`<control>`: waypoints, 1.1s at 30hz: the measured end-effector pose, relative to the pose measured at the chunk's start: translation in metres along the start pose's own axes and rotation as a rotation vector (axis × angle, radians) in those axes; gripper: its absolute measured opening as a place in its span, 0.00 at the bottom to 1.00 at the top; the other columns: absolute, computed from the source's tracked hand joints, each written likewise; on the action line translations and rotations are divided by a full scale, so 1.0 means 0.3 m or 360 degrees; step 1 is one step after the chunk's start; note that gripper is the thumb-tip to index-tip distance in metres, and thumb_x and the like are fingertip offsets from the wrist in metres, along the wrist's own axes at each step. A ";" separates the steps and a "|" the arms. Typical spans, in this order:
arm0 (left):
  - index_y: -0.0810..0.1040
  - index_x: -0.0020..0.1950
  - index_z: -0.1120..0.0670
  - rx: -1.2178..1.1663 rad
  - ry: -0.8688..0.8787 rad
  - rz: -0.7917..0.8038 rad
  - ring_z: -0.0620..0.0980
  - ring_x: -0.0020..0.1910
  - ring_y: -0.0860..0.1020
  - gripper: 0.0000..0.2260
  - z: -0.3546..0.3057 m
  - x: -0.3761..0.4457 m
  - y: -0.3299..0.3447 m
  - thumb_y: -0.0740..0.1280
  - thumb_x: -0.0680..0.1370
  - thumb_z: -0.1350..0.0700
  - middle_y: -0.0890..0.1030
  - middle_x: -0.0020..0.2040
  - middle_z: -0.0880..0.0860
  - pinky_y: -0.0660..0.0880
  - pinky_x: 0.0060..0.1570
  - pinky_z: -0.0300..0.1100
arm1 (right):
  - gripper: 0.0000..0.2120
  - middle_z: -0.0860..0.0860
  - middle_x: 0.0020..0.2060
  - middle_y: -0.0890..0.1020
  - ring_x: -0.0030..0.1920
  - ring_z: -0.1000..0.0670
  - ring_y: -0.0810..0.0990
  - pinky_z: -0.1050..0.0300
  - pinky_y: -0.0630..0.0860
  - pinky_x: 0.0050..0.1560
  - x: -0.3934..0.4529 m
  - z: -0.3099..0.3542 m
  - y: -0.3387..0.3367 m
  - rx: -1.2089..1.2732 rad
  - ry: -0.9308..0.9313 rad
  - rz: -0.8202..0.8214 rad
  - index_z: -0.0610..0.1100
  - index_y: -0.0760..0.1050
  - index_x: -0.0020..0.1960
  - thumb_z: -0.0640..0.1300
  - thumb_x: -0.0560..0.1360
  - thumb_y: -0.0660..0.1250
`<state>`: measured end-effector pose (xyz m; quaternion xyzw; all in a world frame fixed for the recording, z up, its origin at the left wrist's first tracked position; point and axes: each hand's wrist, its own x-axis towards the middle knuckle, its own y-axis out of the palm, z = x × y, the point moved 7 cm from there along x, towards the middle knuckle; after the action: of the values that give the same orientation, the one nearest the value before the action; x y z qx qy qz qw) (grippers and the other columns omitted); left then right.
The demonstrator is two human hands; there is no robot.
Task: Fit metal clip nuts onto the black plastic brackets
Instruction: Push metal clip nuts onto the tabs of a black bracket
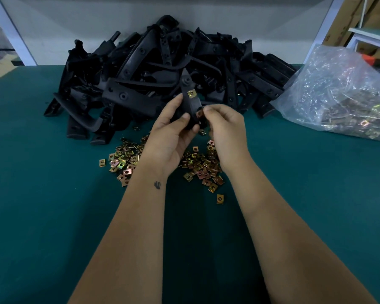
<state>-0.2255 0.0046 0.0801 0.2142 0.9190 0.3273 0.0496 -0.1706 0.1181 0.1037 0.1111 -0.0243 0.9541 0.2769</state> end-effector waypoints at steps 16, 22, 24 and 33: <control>0.71 0.73 0.48 0.0074 0.0055 0.0045 0.49 0.57 0.82 0.22 0.006 0.002 0.015 0.56 0.83 0.67 0.82 0.62 0.54 0.80 0.55 0.44 | 0.15 0.51 0.47 0.76 0.43 0.52 0.76 0.56 0.71 0.35 -0.062 0.098 0.022 -0.1150 -0.0814 -0.0305 0.43 0.76 0.52 0.55 0.75 0.70; 0.73 0.69 0.46 0.0048 0.0059 0.0094 0.48 0.56 0.83 0.21 0.006 0.004 0.015 0.56 0.83 0.67 0.85 0.56 0.51 0.80 0.55 0.44 | 0.14 0.51 0.45 0.78 0.43 0.49 0.77 0.51 0.75 0.34 -0.068 0.116 0.024 -0.1235 -0.0912 -0.0280 0.44 0.78 0.49 0.56 0.76 0.67; 0.71 0.72 0.48 0.0047 0.0052 0.0098 0.49 0.56 0.82 0.21 0.008 0.004 0.016 0.56 0.83 0.67 0.84 0.57 0.52 0.80 0.57 0.45 | 0.14 0.52 0.44 0.78 0.41 0.49 0.77 0.51 0.74 0.33 -0.069 0.119 0.020 -0.1237 -0.0923 -0.0285 0.44 0.77 0.47 0.56 0.76 0.66; 0.70 0.75 0.49 0.0051 0.0018 0.0073 0.51 0.57 0.82 0.23 0.012 0.003 0.017 0.56 0.83 0.67 0.84 0.59 0.53 0.79 0.59 0.46 | 0.14 0.51 0.44 0.77 0.37 0.49 0.75 0.54 0.71 0.31 -0.069 0.114 0.028 -0.1225 -0.0930 -0.0262 0.42 0.75 0.47 0.53 0.77 0.66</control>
<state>-0.2236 0.0108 0.0806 0.2341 0.9192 0.3148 0.0335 -0.1513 0.0964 0.1324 0.2655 -0.4431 0.7796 0.3540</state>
